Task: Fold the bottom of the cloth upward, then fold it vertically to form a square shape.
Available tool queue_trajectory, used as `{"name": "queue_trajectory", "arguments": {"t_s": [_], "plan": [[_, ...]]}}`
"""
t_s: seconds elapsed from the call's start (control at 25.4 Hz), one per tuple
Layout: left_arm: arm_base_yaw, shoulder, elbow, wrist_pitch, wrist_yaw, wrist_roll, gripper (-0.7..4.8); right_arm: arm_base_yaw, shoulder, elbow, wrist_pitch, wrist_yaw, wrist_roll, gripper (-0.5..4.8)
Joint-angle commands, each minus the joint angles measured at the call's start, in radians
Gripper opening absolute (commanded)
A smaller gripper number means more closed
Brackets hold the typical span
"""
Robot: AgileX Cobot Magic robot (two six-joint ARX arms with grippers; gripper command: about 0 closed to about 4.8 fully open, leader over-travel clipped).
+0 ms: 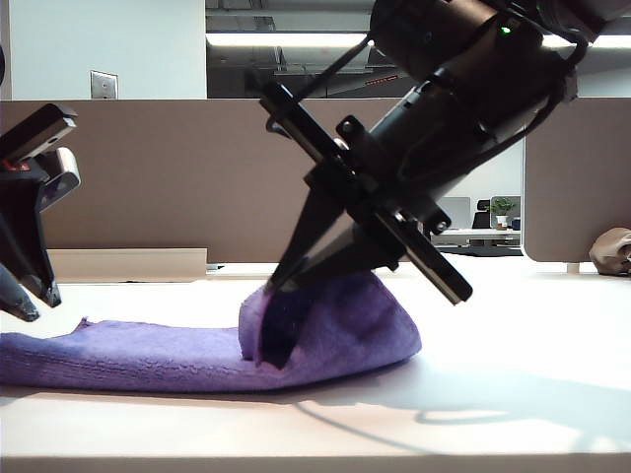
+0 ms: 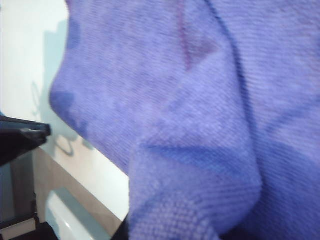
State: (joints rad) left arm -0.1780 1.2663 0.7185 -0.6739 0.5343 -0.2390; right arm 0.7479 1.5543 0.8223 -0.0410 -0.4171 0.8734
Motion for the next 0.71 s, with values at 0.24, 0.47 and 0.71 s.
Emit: {"name": "queue_trajectory", "arguments": {"t_s": [0.24,0.47,0.71], "plan": [[0.001,-0.003,0.0,0.047,-0.071,-0.001,0.82,-0.009,-0.011,0.028,0.055,-0.035,-0.001,-0.04],[0.001,0.003,0.0,0.047,-0.089,-0.001,0.8,-0.062,-0.016,0.066,0.1,-0.056,0.016,-0.04],[0.001,0.003,0.0,0.043,-0.089,-0.001,0.8,-0.149,-0.016,0.076,0.065,-0.078,0.04,0.6]]}}
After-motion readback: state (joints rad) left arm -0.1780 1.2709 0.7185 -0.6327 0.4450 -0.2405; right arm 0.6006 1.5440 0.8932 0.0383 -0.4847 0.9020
